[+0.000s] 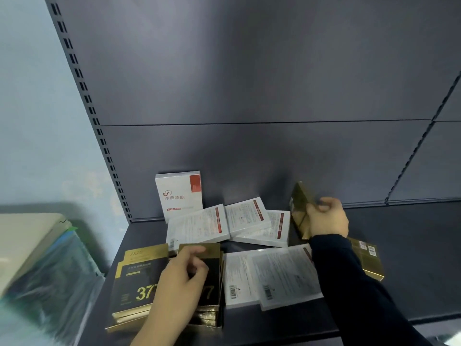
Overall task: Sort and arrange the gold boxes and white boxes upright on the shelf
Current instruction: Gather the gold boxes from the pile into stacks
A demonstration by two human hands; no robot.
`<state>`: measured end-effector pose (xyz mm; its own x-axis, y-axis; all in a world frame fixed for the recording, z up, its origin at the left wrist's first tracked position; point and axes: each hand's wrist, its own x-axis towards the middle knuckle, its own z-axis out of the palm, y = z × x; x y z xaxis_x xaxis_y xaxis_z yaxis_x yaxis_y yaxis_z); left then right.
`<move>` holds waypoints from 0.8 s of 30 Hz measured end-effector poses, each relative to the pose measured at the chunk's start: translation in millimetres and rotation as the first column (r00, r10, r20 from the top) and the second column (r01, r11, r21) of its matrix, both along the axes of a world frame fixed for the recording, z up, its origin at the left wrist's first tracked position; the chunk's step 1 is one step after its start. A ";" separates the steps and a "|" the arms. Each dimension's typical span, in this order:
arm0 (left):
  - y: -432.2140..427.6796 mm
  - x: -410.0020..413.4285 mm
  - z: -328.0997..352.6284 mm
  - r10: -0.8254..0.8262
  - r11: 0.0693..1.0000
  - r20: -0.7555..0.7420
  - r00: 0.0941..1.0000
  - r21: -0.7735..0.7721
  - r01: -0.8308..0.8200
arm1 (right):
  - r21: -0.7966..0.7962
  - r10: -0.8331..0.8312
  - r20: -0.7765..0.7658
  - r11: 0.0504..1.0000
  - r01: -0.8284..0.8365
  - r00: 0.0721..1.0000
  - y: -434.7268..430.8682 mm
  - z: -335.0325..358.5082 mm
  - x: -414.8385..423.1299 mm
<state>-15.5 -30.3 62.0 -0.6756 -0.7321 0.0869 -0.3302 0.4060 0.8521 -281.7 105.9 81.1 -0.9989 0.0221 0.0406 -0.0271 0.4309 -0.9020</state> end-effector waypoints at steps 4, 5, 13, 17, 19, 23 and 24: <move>0.8 -25.1 15.7 -0.007 0.915 -0.199 0.980 0.393 0.087 | -0.187 0.160 -0.280 0.958 -0.217 0.947 -7.3 21.7 34.9; -2.2 -32.5 18.1 0.018 0.807 -0.273 0.962 0.571 0.147 | -0.194 0.249 -0.330 0.926 -0.323 0.911 -9.2 27.0 45.4; -26.0 -38.5 15.1 0.125 0.148 -0.456 0.881 0.887 0.438 | -0.184 0.736 -0.320 0.570 -0.801 0.597 -11.1 27.1 81.1; -21.8 -20.9 5.3 0.098 0.305 -0.474 0.875 0.851 0.427 | -0.293 0.710 -0.273 0.581 -0.759 0.649 -15.1 17.8 83.5; -18.5 -12.1 1.1 0.116 0.406 -0.477 0.871 0.823 0.397 | -0.509 0.747 -0.133 0.512 -0.692 0.651 -24.4 12.4 91.3; -16.4 2.6 -0.3 0.166 0.505 -0.479 0.862 0.792 0.343 | -0.663 0.809 0.030 0.456 -0.594 0.587 -48.0 3.0 113.9; -16.9 6.9 -0.1 0.174 0.530 -0.478 0.861 0.783 0.327 | -0.676 0.808 0.050 0.460 -0.576 0.587 -53.0 1.8 118.6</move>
<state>-8.7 -47.2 61.9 -0.7875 -0.5774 -0.2155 0.1799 -0.5498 0.8157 -163.0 53.0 83.0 -0.6221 -0.7822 -0.0345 0.2488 -0.1557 -0.9560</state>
